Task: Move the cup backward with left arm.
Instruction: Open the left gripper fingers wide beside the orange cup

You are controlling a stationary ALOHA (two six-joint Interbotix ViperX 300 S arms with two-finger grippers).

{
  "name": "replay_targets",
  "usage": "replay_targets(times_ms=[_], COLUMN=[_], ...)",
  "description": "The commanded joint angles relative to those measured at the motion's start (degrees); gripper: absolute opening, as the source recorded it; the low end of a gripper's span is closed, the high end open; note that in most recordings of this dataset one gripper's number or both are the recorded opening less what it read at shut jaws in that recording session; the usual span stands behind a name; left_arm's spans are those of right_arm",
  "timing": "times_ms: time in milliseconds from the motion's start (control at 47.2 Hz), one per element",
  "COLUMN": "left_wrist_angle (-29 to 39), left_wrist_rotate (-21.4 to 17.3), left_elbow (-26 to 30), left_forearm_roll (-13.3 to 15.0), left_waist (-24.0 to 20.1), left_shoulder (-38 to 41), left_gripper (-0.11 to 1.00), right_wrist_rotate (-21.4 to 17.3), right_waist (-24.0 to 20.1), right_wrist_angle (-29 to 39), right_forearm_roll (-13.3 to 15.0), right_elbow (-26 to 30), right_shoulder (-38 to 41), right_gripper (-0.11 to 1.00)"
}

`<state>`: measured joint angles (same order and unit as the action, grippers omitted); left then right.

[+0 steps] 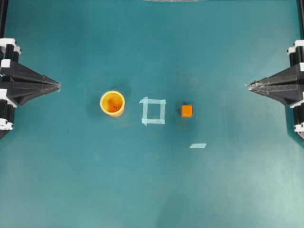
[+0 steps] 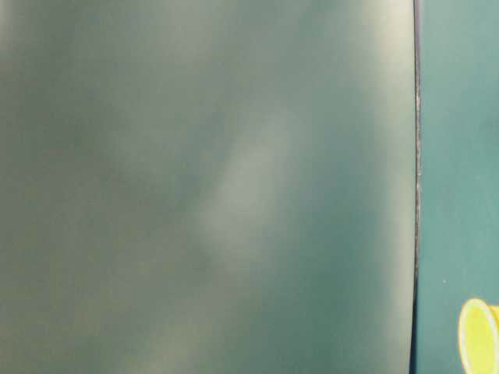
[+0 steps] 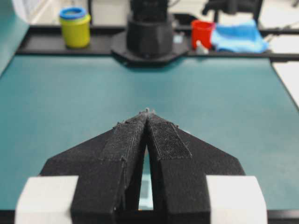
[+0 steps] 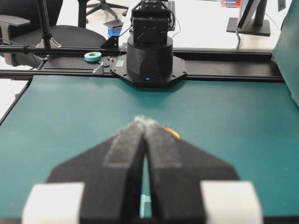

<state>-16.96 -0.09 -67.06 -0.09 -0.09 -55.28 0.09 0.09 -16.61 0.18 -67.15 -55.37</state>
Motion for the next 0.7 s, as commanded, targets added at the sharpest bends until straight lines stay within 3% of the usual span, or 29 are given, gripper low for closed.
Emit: replay_targets(times_ms=[0,509,573,679], left_wrist_angle=[1.2,3.1,3.1,2.6], left_wrist_rotate=[-0.1,-0.9,-0.9,-0.9], left_elbow=[0.7,0.2,-0.2,-1.2], left_forearm_roll=[-0.1,-0.3,-0.4,-0.4], left_waist=[0.3,0.3,0.4,0.3], left_shoulder=[-0.4,1.7,2.5,4.0], left_gripper=[-0.01,0.01,0.05,0.24], right_wrist_rotate=[-0.1,0.4,0.3,0.4], right_waist=[0.1,0.2,0.2,0.2], right_wrist_angle=[-0.4,2.5,2.5,2.5], right_forearm_roll=[-0.3,-0.1,-0.1,-0.1], right_elbow=[1.6,4.6,4.7,4.7], right_shoulder=[0.4,0.3,0.3,0.2], right_gripper=[-0.01,0.0,0.0,0.0])
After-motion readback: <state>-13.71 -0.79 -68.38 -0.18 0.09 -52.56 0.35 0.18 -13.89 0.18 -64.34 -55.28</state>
